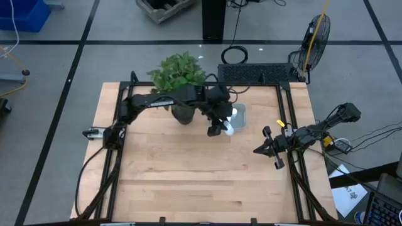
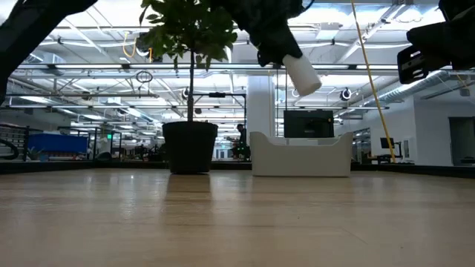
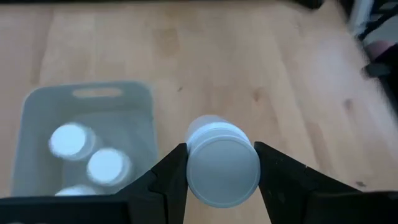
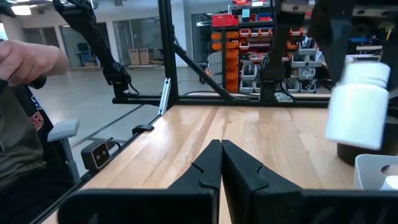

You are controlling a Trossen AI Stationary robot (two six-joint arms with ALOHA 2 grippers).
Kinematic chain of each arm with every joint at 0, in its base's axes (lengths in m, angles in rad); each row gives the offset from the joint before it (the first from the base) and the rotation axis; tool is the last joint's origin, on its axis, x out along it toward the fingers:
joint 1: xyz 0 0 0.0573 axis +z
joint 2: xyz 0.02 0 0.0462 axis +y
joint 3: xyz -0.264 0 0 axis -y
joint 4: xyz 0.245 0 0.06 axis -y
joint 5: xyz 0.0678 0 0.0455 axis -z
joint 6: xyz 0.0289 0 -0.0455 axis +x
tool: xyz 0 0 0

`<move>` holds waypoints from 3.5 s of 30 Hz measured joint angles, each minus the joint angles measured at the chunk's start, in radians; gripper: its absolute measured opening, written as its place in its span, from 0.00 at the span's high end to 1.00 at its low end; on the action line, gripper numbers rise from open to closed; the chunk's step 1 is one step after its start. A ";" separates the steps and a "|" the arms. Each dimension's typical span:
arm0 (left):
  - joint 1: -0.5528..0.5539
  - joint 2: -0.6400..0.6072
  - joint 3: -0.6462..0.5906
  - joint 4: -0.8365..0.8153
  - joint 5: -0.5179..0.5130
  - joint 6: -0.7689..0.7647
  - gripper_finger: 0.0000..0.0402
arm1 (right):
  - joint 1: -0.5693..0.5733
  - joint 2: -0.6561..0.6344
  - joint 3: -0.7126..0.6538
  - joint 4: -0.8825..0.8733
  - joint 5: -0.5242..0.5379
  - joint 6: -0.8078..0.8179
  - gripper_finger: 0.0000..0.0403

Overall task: Pick and place pill bottles into a basket
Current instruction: Put the white pill bottle into the gray bin

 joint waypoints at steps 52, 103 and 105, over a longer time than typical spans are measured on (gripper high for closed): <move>-0.276 -0.031 0.004 -0.029 -0.528 -0.497 0.59 | 0.000 0.000 0.000 0.000 0.000 0.000 0.99; -0.328 -0.024 0.004 -0.119 -0.521 -0.383 0.59 | 0.000 0.000 0.000 0.000 0.000 0.000 0.99; -0.329 -0.025 0.004 -0.114 -0.501 -0.345 0.59 | 0.000 0.000 0.000 0.000 0.000 0.000 0.99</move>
